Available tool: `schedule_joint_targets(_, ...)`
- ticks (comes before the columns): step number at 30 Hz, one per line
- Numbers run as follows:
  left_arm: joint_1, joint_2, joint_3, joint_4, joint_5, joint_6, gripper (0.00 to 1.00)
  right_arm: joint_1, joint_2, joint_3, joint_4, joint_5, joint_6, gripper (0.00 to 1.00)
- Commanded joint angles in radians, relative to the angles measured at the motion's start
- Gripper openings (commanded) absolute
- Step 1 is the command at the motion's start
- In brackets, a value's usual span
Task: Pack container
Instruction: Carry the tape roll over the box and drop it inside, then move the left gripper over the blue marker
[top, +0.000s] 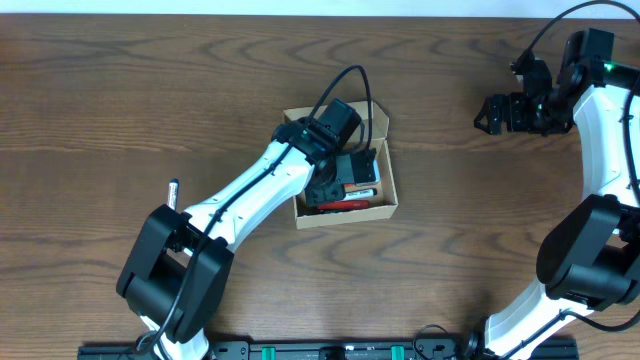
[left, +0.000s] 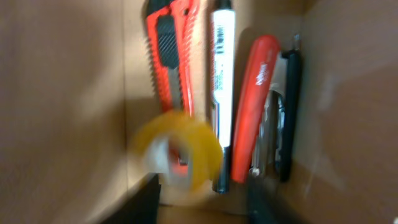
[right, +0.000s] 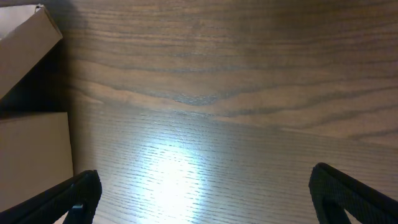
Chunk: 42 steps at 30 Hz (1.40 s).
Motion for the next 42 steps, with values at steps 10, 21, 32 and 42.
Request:
schedule_joint_targets(10,0.011,-0.005,0.040,-0.050,-0.070,-0.154,0.54,0.003,-0.024,-0.005,-0.002,0.000,0.011,0.99)
schedule_joint_targets(21,0.100,-0.179,0.263,-0.264,-0.087,-0.355,0.95,0.003,-0.024,-0.005,-0.002,-0.001,0.011,0.99)
schedule_joint_targets(32,0.477,-0.293,0.349,-0.525,-0.228,-0.627,0.98,0.004,-0.024,-0.005,-0.001,-0.006,0.011,0.99)
schedule_joint_targets(42,0.747,-0.344,-0.001,-0.404,-0.131,-0.666,0.94,0.004,-0.024,-0.005,0.000,-0.024,0.011,0.99)
